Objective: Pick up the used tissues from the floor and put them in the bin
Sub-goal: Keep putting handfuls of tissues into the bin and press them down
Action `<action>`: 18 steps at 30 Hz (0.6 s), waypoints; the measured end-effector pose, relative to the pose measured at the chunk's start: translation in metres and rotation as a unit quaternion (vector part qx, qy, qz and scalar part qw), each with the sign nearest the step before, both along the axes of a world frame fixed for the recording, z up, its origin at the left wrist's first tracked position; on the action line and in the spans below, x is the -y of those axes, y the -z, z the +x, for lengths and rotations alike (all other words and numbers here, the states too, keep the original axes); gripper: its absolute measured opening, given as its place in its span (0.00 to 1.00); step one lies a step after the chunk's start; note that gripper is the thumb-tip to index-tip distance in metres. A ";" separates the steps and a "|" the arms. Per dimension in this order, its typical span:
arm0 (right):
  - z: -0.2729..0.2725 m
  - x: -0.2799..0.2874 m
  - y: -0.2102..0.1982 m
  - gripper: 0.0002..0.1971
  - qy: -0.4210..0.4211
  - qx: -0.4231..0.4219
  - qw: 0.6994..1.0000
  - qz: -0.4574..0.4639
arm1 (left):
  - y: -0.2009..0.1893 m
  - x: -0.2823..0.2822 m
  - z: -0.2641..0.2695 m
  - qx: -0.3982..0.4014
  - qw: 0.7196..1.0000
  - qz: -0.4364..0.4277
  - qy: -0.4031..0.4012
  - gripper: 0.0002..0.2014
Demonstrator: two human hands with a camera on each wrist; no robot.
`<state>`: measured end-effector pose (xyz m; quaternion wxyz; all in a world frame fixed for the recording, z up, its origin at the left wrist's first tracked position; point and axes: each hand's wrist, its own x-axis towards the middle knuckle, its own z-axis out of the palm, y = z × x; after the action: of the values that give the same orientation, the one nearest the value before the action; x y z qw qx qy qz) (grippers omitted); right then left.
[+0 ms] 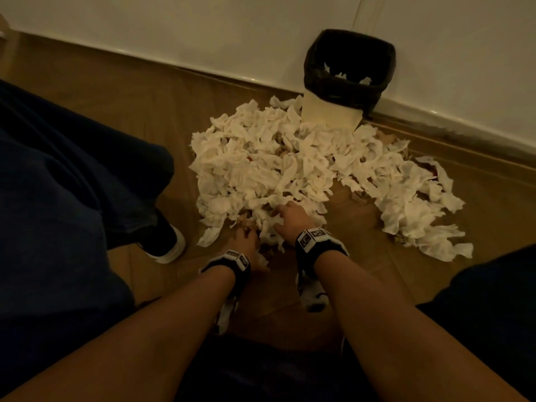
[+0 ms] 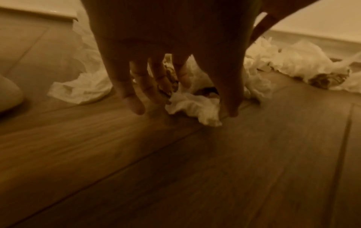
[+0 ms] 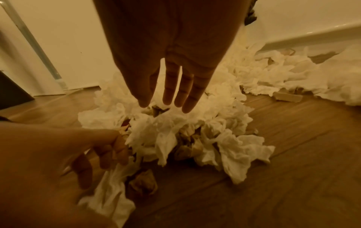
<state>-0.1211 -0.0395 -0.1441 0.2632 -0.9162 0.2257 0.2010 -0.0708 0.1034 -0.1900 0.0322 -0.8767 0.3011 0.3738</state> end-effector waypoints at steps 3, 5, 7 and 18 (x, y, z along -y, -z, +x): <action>0.002 -0.004 0.009 0.19 0.006 0.012 1.000 -0.001 | 0.009 0.000 -0.005 -0.005 1.000 -0.008 -0.007 0.52; 0.001 -0.006 0.014 0.19 0.014 0.023 1.000 0.000 | 0.014 0.001 -0.006 -0.008 0.999 -0.035 -0.026 0.51; 0.000 -0.007 0.018 0.20 0.020 0.033 0.999 0.003 | 0.018 0.003 -0.005 -0.018 0.996 -0.065 -0.053 0.50; -0.010 -0.006 0.024 0.16 0.047 0.055 0.997 0.015 | 0.027 0.021 -0.014 -0.037 0.987 -0.072 -0.141 0.46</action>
<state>-0.1313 -0.0339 -0.1682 0.2983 -0.9102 0.2503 0.1414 -0.0847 0.0828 -0.2174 -0.0955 -0.8960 0.2018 0.3839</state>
